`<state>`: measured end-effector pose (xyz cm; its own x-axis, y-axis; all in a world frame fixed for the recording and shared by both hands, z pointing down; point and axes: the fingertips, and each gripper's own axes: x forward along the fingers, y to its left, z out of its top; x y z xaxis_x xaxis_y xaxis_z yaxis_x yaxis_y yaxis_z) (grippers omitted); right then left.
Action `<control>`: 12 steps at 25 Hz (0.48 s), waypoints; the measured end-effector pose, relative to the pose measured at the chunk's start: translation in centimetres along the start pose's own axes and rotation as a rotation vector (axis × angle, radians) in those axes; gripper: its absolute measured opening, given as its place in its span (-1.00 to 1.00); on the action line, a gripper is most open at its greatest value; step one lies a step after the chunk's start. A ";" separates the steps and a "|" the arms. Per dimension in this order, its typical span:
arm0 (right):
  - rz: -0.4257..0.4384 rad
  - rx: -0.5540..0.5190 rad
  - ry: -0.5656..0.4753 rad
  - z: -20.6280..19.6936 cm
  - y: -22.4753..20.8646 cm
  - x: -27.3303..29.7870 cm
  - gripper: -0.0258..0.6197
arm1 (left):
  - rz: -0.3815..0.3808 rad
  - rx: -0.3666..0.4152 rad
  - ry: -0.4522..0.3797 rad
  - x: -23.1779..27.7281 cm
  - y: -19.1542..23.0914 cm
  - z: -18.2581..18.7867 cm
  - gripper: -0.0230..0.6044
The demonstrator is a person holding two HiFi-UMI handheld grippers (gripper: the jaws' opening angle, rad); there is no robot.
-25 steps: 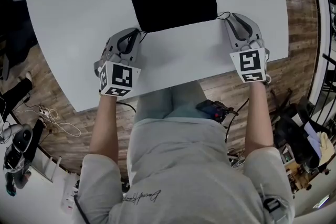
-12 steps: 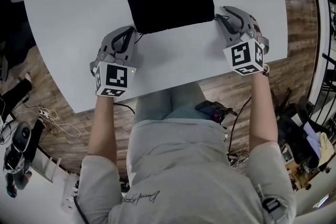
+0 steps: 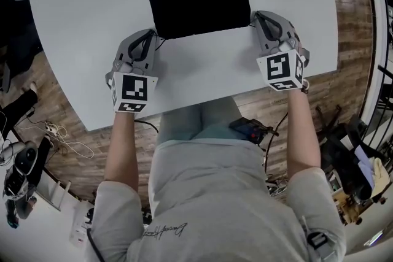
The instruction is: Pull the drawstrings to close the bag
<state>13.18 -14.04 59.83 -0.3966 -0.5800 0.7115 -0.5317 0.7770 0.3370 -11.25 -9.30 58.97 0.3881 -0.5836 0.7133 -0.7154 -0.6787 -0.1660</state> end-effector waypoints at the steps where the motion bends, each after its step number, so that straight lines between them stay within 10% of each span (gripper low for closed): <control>1: -0.018 0.027 0.000 0.0 -0.2 -0.2 -0.83 | 0.005 0.000 0.004 0.0 0.0 -0.1 -0.88; 12: -0.105 0.219 -0.029 0.6 -0.6 -1.0 -0.84 | 0.161 -0.032 0.035 -0.3 2.1 -1.4 -0.88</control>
<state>13.41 -14.05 58.51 -0.3506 -0.6639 0.6605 -0.7194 0.6425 0.2639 -13.70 -9.94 59.42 0.2463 -0.6675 0.7027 -0.7850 -0.5627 -0.2593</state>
